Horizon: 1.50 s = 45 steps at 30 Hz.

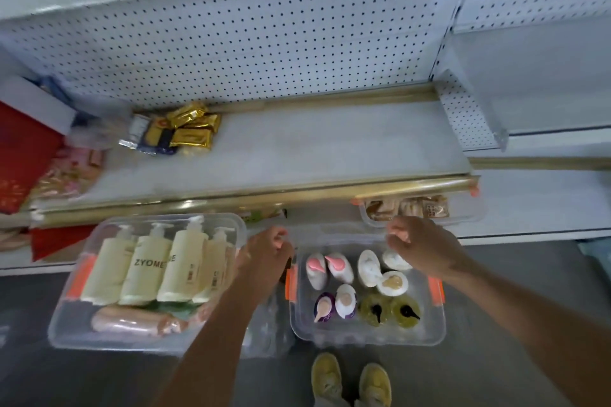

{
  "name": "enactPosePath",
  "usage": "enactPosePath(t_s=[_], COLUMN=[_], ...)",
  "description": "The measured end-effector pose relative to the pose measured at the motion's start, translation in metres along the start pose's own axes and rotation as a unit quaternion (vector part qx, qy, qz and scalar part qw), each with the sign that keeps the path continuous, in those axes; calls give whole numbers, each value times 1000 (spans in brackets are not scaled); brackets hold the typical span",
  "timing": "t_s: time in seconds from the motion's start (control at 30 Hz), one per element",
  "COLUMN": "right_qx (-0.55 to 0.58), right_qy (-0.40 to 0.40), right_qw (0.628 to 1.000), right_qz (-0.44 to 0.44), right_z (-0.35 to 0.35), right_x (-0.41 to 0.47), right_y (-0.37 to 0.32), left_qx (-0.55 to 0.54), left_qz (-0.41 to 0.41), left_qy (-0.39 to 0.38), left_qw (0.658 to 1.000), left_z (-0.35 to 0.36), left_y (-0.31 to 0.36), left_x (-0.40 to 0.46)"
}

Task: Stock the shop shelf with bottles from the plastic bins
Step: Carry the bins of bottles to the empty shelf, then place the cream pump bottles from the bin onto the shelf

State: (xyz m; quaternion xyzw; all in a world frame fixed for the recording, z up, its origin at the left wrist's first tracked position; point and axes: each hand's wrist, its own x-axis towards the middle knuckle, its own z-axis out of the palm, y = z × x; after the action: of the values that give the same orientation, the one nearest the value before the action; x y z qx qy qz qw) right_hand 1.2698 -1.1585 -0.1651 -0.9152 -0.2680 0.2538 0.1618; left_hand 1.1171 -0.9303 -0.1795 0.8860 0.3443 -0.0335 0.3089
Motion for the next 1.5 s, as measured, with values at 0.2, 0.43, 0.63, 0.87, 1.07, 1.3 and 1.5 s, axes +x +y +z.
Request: enactPosePath(t_s=[0.2,0.43,0.63,0.87,1.07,1.3,1.5], right_qx=[-23,-33,-41,-39,-39,-49,6], right_qy=[65,132,142,128,107,30,-55], right_qw=[994,977,968,967,977,994,998], right_qz=[-86,-164,-204,-215,-180,-91,6], right_z=[-54,-102,-111,-63,3,93,152], right_x=[-30,-62,-74,-61,-42,-17,3], right_y=[-53,-113,-177,-269,-353,-377,-355], left_qx=[-23,-56,-60,-44,-10,11,-81], left_qz=[65,115,123,95,84,84,14], left_qy=[93,149,189,178,105,18,-132], left_qw=[993,981,972,978,991,996,988], left_z=[-64,-124,-171,-235,-288,-284,-215], left_y=[28,26,-2,-98,-193,-255,-264], left_x=[-35,-73,-93,-83,-51,-10,14])
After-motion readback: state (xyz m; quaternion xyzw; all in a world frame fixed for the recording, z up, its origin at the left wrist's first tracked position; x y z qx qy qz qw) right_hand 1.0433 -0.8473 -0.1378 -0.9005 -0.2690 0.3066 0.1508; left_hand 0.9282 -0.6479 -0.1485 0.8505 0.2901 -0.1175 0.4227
